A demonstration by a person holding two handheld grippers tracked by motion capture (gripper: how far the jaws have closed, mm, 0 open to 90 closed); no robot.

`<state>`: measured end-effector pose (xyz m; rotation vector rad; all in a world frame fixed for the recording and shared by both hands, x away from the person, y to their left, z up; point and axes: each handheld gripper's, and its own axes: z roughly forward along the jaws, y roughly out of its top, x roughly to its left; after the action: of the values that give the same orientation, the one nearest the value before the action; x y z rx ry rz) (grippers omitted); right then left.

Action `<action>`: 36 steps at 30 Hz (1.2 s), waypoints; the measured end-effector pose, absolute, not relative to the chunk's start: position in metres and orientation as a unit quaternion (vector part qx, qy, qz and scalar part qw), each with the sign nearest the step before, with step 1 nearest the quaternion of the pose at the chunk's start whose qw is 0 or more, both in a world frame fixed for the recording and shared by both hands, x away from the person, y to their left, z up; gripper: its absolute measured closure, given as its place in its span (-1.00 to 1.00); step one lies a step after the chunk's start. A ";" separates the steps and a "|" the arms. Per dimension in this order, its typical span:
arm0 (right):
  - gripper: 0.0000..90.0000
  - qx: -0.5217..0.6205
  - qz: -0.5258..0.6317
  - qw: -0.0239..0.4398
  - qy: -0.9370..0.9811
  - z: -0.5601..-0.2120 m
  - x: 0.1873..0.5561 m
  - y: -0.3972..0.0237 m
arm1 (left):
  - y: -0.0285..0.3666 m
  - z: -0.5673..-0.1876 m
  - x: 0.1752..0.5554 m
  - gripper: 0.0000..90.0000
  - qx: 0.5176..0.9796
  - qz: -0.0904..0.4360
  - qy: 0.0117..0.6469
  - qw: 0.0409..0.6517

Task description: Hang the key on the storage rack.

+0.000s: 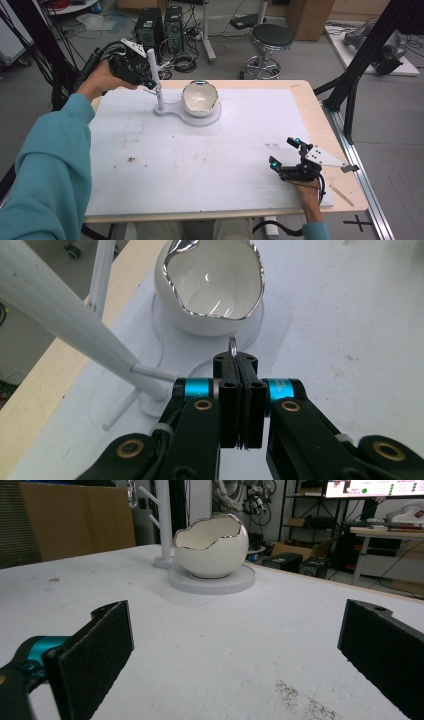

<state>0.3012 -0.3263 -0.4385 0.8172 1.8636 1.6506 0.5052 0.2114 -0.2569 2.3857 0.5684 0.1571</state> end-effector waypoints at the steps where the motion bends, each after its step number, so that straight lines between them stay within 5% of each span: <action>1: -0.99 0.303 0.609 0.258 0.686 -0.439 0.301 -0.326 | 0.212 -0.258 0.506 0.96 0.916 0.060 0.219 0.331; 36: -0.99 0.300 0.621 0.252 0.679 -0.448 0.303 -0.322 | 0.217 -0.271 0.523 0.96 0.910 0.075 0.267 0.308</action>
<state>0.3028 -0.3222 -0.4481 0.8161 1.8477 1.6883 0.5229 0.2169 -0.2706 2.4062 0.7072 0.1981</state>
